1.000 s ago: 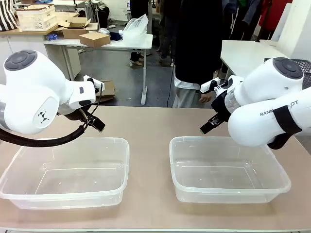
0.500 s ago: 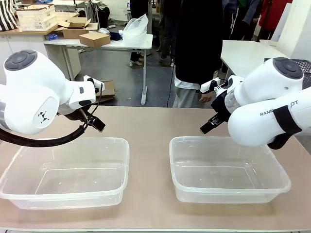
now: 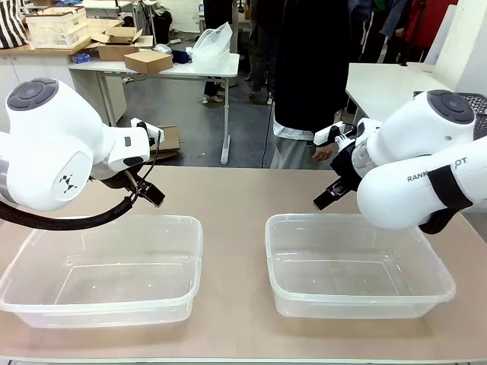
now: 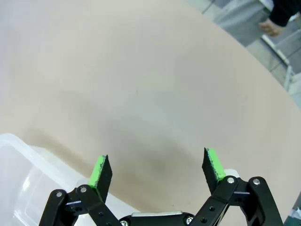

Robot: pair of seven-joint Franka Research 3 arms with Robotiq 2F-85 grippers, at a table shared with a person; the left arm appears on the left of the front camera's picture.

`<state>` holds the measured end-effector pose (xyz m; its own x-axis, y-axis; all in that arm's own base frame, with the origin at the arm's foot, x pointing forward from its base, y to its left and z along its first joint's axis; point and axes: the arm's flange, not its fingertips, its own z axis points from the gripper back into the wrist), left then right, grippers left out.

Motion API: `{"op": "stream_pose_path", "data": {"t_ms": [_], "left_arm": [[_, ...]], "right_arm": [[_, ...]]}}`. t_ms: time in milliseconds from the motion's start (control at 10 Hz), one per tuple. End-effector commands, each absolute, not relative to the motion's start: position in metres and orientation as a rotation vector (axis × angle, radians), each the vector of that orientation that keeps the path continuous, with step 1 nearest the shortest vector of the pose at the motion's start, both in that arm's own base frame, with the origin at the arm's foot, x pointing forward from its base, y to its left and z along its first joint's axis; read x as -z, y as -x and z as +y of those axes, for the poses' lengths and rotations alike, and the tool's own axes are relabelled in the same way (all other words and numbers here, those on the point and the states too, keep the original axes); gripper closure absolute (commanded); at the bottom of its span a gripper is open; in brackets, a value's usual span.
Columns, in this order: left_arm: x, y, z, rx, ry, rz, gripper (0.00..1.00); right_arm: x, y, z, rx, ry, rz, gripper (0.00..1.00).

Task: Sort the waste into each basket.
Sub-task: Pick up the Organizing box on the left side of the table and lift it.

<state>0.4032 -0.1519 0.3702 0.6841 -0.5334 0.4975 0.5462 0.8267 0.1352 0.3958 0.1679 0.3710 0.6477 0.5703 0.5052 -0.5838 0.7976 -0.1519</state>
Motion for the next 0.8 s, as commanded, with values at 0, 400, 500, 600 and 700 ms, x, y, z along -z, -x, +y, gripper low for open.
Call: {"op": "stream_pose_path", "data": {"t_ms": [0,400,500,600,700], "left_arm": [[-0.37,-0.403,-0.152,0.605,0.025,-0.55,0.0],[-0.517,-0.264,-0.149,0.509,-0.002,-0.673,0.0],[-0.511,-0.241,-0.148,0.555,0.054,-0.608,0.0],[-0.495,-0.227,-0.152,0.687,0.153,-0.534,0.0],[-0.475,-0.236,-0.162,0.667,0.092,-0.574,0.0]], "right_arm": [[-0.371,-0.396,0.168,-0.656,-0.025,-0.566,0.0],[-0.524,-0.247,0.118,-0.583,0.001,-0.829,0.0],[-0.508,-0.222,0.109,-0.658,-0.042,-0.675,0.0],[-0.48,-0.218,0.109,-0.632,-0.065,-0.564,0.0],[-0.452,-0.226,0.115,-0.637,-0.117,-0.509,0.0]]}}
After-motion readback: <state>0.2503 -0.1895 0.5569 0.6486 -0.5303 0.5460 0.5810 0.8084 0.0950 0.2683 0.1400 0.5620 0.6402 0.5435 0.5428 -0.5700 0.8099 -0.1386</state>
